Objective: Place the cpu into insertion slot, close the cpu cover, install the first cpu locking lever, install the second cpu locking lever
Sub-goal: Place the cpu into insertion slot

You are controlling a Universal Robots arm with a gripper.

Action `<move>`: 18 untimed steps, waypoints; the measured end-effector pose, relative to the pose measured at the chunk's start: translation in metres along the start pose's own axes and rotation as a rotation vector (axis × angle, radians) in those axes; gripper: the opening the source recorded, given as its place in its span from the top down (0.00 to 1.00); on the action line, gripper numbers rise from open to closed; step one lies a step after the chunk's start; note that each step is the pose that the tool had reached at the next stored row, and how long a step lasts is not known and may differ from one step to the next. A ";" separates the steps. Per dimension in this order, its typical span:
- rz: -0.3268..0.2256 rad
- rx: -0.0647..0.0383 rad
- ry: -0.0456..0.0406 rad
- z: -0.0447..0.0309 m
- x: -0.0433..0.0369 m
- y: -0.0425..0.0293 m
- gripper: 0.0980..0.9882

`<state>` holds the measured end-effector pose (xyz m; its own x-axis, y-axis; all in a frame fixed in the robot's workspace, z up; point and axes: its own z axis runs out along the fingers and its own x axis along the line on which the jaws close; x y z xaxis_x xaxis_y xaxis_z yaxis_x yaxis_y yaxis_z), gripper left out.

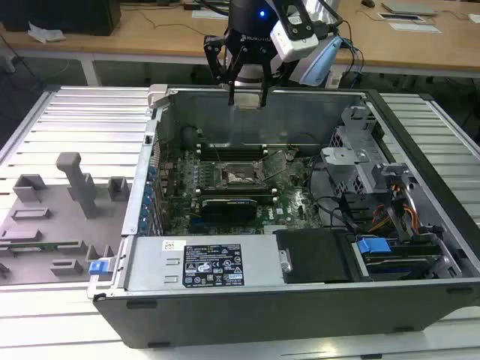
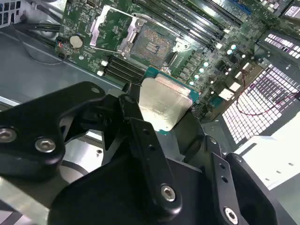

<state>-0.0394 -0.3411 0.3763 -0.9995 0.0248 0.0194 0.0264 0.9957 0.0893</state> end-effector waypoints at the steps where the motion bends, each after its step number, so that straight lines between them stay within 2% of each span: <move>1: 0.000 0.000 0.0000 0.0000 0.0000 0.0000 0.50; 9: 0.000 0.000 -0.0003 0.0008 0.0000 -0.0001 0.50; 18: -0.001 0.000 -0.0070 0.0230 -0.0003 -0.0021 0.50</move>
<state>-0.0395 -0.3411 0.3533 -0.9996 0.0244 0.0123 0.0254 0.9957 0.0895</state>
